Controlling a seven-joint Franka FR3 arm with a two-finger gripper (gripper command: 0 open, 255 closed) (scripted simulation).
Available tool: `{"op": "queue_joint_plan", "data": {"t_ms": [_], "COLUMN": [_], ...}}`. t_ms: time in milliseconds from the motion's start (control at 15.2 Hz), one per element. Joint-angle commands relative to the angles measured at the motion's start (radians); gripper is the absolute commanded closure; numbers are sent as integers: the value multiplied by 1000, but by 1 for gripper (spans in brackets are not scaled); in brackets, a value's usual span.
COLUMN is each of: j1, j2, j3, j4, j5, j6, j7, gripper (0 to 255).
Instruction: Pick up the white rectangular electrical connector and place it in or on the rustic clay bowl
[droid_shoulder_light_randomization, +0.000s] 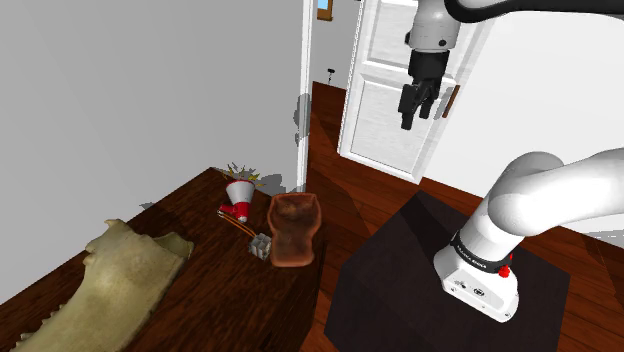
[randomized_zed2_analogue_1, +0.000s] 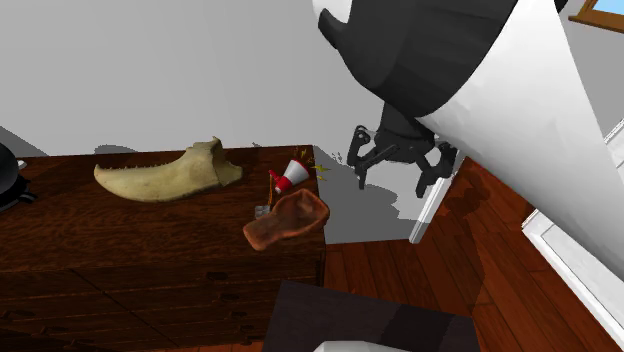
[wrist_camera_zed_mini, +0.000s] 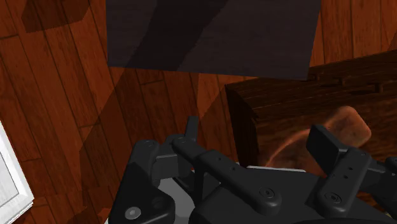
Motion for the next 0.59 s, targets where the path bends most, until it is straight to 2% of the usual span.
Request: {"op": "queue_joint_plan", "data": {"t_ms": [0,528], "j1": [0,43], "j2": [0,207], "j3": [0,107], "j4": [0,-30], "j5": [0,61], "j6": [0,254], "j7": [0,65], "gripper": [0,0]}}
